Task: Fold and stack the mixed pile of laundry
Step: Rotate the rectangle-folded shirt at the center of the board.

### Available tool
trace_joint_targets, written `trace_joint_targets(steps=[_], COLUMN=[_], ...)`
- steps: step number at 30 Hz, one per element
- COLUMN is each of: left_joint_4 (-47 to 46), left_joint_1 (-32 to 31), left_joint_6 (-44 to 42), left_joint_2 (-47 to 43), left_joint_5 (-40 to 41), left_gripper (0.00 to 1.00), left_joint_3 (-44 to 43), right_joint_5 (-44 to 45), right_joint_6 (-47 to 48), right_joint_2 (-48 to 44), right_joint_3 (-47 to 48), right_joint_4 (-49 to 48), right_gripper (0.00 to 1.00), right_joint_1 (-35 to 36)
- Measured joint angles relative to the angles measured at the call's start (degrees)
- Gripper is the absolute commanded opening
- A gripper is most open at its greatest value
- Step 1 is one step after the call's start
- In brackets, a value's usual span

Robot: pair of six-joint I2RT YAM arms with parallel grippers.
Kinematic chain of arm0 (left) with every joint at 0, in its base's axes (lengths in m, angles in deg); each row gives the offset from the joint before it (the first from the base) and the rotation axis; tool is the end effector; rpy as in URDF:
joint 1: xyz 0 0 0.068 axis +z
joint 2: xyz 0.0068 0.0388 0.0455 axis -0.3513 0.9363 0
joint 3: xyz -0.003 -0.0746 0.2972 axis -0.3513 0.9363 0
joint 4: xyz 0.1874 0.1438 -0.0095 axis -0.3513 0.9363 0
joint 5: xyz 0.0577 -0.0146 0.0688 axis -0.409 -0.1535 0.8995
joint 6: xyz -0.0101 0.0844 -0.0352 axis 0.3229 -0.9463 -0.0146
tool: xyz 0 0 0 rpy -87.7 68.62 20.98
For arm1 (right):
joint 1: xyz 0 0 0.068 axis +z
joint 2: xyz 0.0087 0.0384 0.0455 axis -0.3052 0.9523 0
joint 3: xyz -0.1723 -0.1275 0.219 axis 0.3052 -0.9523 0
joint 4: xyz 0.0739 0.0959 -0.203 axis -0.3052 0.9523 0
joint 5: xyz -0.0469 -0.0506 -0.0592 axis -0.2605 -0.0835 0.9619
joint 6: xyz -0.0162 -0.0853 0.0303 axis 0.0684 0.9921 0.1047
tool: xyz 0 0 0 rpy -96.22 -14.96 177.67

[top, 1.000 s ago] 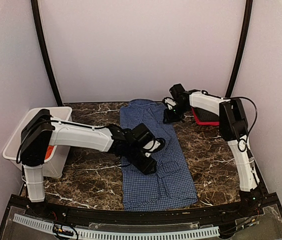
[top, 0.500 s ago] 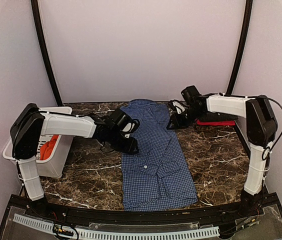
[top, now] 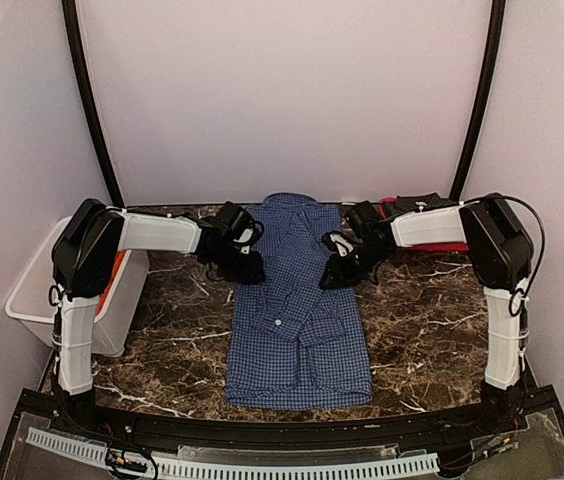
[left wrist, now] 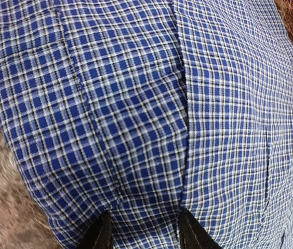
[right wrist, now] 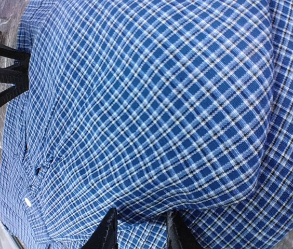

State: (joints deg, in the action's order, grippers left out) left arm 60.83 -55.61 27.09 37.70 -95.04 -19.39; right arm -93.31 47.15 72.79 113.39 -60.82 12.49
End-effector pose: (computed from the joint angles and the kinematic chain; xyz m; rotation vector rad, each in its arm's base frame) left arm 0.3903 -0.2860 0.1614 0.3325 2.5606 -0.5509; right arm 0.3662 0.2552 0.1511 -0.5612 2.6929 0.8309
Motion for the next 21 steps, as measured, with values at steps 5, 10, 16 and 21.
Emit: trace_joint_targets(steps=[5,10,16,21], left_joint_4=[1.53,3.43,3.80,2.45], left_joint_1=[3.08,4.81,4.81,4.76], left_joint_6=[-1.42,-2.64,-2.78,-1.75], left_joint_2=[4.68,6.27,-1.03,-19.98], left_joint_5=[-0.11,-0.74,-2.89,-5.09], left_gripper=[0.42,0.50,0.58,0.59], left_joint_3=[-7.30,-10.62,-4.11,10.12], right_joint_5=[-0.50,-0.98,-1.33,-4.87], right_joint_6=[-1.05,-1.14,-1.03,-3.58], right_joint_2=[4.74,7.74,0.20,-18.38], right_joint_3=[6.78,11.93,7.02,-7.08], right_joint_4=[-0.20,0.48,2.80,0.90], right_gripper=[0.30,0.36,0.42,0.43], right_joint_1=[0.00,0.00,0.00,0.09])
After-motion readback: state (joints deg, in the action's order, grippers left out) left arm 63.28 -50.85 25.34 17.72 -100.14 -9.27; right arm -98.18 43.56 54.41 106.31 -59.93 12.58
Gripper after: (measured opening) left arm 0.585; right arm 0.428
